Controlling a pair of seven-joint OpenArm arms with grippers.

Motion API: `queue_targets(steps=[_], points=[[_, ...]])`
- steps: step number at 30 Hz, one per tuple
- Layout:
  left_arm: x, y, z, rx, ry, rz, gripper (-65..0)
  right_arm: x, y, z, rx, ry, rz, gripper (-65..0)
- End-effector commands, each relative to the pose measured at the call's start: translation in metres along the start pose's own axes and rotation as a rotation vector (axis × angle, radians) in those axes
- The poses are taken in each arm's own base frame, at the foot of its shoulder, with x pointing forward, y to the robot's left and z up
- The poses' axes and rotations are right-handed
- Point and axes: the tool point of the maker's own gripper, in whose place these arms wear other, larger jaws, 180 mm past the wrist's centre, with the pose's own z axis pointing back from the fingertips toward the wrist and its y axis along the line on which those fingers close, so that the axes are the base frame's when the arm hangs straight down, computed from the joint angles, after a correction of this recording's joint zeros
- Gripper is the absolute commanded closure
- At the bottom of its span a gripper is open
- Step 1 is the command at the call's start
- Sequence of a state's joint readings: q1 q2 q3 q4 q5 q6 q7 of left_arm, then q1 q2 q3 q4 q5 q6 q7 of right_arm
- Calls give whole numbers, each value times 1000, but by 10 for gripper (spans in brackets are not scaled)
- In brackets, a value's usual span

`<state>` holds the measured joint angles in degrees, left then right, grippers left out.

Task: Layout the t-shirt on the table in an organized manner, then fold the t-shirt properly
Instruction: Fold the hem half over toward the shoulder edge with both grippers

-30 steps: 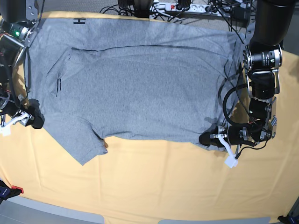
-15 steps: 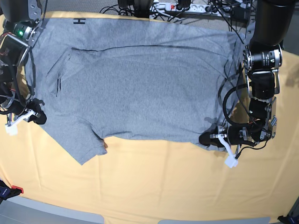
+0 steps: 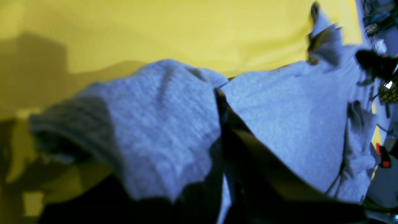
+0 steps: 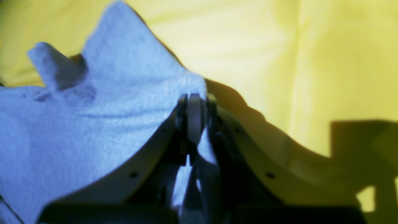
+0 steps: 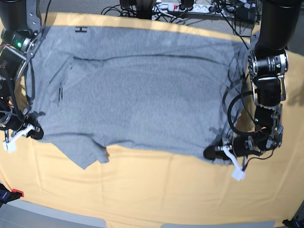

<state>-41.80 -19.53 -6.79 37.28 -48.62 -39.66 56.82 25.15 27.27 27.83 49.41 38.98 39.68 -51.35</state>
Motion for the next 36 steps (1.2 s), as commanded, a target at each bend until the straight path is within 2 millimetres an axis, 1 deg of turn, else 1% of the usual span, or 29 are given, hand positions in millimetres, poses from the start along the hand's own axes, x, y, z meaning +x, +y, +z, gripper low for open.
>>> queue_targets(steps=[1,6,8,11,13,16,21,25,28,30,33,36], points=[[42,-8,10,-13,-96,-44,0,39,0,11,1,-99,27,0],[73,-10,16,22,-152,-106,0,62,7,12,11,-138,42,0],[82,-11,18,32,-163,-126,0,68,9,13,15,-150,46,0],[88,-14,18,28,-167,-134,0,68,10,12,16,-136,48,0],[82,-15,17,23,-136,-128,0,60,9,11,18,-96,45,0],[65,-21,15,-29,-71,-88,0,44,13,10,51,-41,18,0],[46,-34,14,-118,-11,-33,0,29,18,10,89,-1,-12,0],[25,-50,12,-220,60,7,0,12,22,12,119,40,-28,0],[10,-61,10,-281,105,27,0,5,26,19,125,61,-4,0],[12,-64,11,-297,95,29,0,7,27,25,112,54,36,0],[26,-73,17,-336,41,19,0,6,31,35,87,45,106,0],[40,-76,29,-362,-12,9,0,-5,32,44,66,59,153,0]])
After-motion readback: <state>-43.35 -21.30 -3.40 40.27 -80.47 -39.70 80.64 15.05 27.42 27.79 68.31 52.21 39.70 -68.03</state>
